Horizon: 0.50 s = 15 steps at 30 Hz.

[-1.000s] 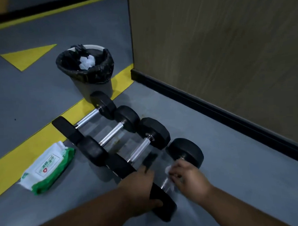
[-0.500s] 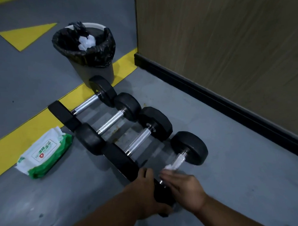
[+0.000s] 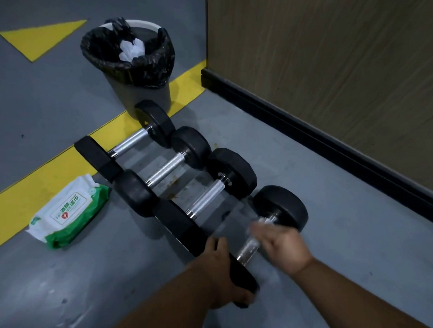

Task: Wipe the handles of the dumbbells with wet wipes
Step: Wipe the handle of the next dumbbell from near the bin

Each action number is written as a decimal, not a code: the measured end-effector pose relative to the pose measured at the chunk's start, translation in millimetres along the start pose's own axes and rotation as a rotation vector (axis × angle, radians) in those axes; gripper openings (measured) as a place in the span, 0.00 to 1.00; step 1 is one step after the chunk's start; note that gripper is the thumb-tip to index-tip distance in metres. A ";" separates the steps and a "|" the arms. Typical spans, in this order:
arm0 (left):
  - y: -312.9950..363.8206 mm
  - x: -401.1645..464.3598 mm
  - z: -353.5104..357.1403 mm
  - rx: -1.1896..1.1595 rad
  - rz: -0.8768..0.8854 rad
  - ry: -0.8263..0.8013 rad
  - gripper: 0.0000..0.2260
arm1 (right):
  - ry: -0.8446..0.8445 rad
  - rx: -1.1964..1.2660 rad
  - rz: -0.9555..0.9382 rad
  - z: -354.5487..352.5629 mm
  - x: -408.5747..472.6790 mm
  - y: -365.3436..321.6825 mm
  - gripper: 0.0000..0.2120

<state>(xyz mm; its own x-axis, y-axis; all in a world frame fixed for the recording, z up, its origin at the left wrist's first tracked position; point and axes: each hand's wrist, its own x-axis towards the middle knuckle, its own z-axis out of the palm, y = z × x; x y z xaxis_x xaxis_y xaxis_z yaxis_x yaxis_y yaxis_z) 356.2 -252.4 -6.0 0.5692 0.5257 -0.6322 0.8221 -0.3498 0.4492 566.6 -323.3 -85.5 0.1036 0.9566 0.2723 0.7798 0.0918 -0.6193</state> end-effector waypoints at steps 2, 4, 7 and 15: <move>-0.6 -0.8 0.3 -0.001 -0.008 -0.011 0.48 | 0.098 0.025 0.170 2.1 -0.7 -2.2 0.10; -0.6 -1.2 1.4 -0.003 -0.002 0.001 0.47 | 0.019 0.057 0.109 12.7 -21.1 -24.9 0.12; 0.2 0.9 3.5 -0.004 -0.002 0.003 0.48 | -0.136 0.100 -0.071 12.1 -37.8 -32.2 0.12; 0.9 -1.3 4.2 0.011 -0.021 0.021 0.48 | 0.003 0.078 0.139 11.6 -20.0 -23.4 0.13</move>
<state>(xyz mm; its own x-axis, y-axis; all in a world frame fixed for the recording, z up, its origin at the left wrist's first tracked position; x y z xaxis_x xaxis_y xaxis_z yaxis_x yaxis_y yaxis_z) 356.3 -256.7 -7.4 0.5515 0.5489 -0.6281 0.8340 -0.3469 0.4291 539.1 -341.4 -85.0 0.2092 0.9608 0.1819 0.7076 -0.0204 -0.7063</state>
